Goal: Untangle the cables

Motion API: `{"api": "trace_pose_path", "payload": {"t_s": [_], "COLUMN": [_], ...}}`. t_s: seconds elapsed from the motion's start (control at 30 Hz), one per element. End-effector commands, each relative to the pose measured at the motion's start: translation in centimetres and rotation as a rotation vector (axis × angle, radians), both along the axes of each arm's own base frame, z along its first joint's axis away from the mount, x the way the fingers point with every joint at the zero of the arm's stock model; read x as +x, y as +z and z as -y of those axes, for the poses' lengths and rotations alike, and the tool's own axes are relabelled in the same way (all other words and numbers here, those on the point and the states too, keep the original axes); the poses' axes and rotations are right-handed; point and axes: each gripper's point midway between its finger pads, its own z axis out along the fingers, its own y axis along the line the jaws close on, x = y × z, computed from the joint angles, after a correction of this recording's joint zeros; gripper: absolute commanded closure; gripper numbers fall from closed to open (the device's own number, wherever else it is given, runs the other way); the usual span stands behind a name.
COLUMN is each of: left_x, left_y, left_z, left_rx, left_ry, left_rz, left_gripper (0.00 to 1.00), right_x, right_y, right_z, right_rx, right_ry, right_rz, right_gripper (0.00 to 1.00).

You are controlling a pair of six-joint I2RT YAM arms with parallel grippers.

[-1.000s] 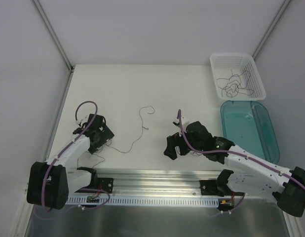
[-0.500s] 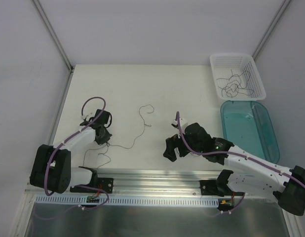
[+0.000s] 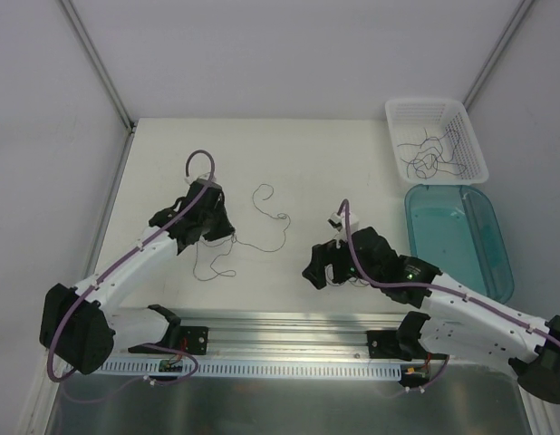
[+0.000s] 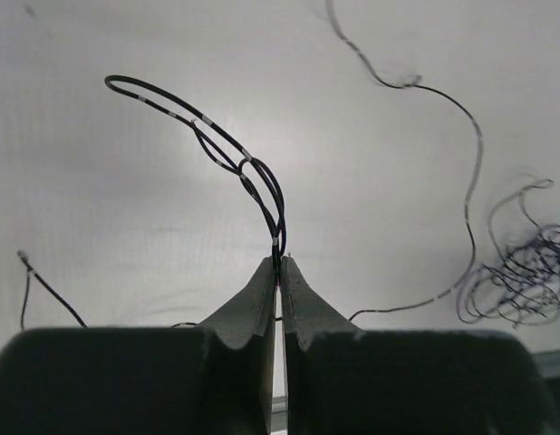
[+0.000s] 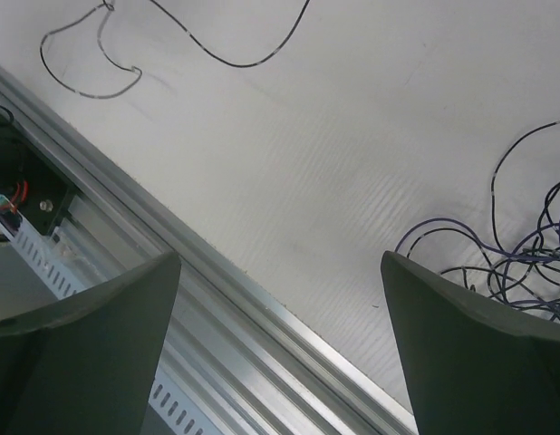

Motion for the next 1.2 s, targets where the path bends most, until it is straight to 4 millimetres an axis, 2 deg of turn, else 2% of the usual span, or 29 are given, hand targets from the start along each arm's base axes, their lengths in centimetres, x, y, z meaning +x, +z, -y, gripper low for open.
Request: {"api": "trace_pose_path", "payload": {"t_s": [0.0, 0.1, 0.23, 0.3, 0.33, 0.37, 0.4, 0.43, 0.47, 0.5, 0.57, 0.6, 0.67, 0.7, 0.8, 0.83, 0.93, 0.97, 1.17], "left_x": [-0.8, -1.6, -2.6, -3.2, -3.4, -3.6, -4.0, -4.2, -4.5, -4.6, -4.9, -5.0, -5.2, -5.3, -5.4, -5.5, -5.6, -5.7, -6.0], "left_y": [4.1, 5.6, 6.1, 5.8, 5.7, 5.4, 5.0, 4.8, 4.2, 4.3, 3.8, 3.8, 3.5, 3.7, 3.5, 3.4, 3.2, 3.1, 2.2], "left_z": [3.0, 4.0, 4.7, 5.0, 5.1, 5.1, 5.1, 5.1, 5.0, 5.0, 5.0, 5.0, 5.0, 5.1, 5.1, 5.2, 5.3, 5.3, 5.5], "left_rx": [-0.102, -0.15, -0.177, -0.179, -0.178, -0.174, -0.168, -0.165, -0.16, -0.163, -0.164, -0.166, -0.166, -0.167, -0.168, -0.167, -0.168, -0.168, -0.162], "left_ry": [-0.173, -0.231, -0.287, -0.319, -0.33, -0.338, -0.354, -0.361, -0.364, -0.369, -0.377, -0.383, -0.39, -0.396, -0.401, -0.406, -0.413, -0.415, -0.428], "left_rz": [0.068, 0.096, 0.102, 0.094, 0.093, 0.089, 0.089, 0.087, 0.079, 0.089, 0.088, 0.094, 0.092, 0.102, 0.108, 0.107, 0.107, 0.107, 0.084], "left_gripper": [1.0, 1.0, 1.0, 1.0, 1.0, 1.0, 1.0, 1.0, 1.0, 1.0, 1.0, 1.0, 1.0, 1.0, 1.0, 1.0, 1.0, 1.0, 1.0], "right_x": [1.7, 3.0, 4.8, 5.6, 6.1, 6.4, 6.9, 7.4, 7.8, 8.2, 8.9, 9.1, 9.6, 9.6, 9.6, 9.7, 10.6, 10.7, 12.3], "right_y": [2.1, 2.3, 2.7, 2.1, 2.9, 3.0, 2.1, 2.7, 2.4, 1.3, 1.4, -0.3, -0.3, -2.0, -3.3, -4.7, -6.0, -7.0, -9.3], "right_z": [0.3, 0.8, 0.9, 0.8, 0.3, 0.1, -0.3, -1.0, -1.3, -1.9, -3.2, -3.8, -5.1, -5.7, -7.0, -7.1, -6.8, -6.7, -6.5], "right_rx": [0.098, 0.123, 0.139, 0.098, 0.096, 0.085, 0.055, 0.067, 0.053, 0.027, 0.023, -0.014, -0.022, -0.064, -0.085, -0.112, -0.168, -0.199, -0.27], "right_ry": [-0.152, -0.265, -0.376, -0.392, -0.379, -0.377, -0.366, -0.353, -0.339, -0.324, -0.28, -0.259, -0.221, -0.191, -0.146, -0.148, -0.174, -0.184, -0.222], "right_rz": [0.034, 0.04, 0.044, 0.034, 0.043, 0.039, 0.013, 0.011, 0.002, -0.036, -0.044, -0.084, -0.103, -0.144, -0.191, -0.213, -0.204, -0.214, -0.187], "right_gripper": [0.03, 0.02, 0.04, 0.05, 0.05, 0.06, 0.07, 0.08, 0.09, 0.09, 0.1, 0.1, 0.11, 0.11, 0.14, 0.15, 0.2, 0.23, 0.35]}}
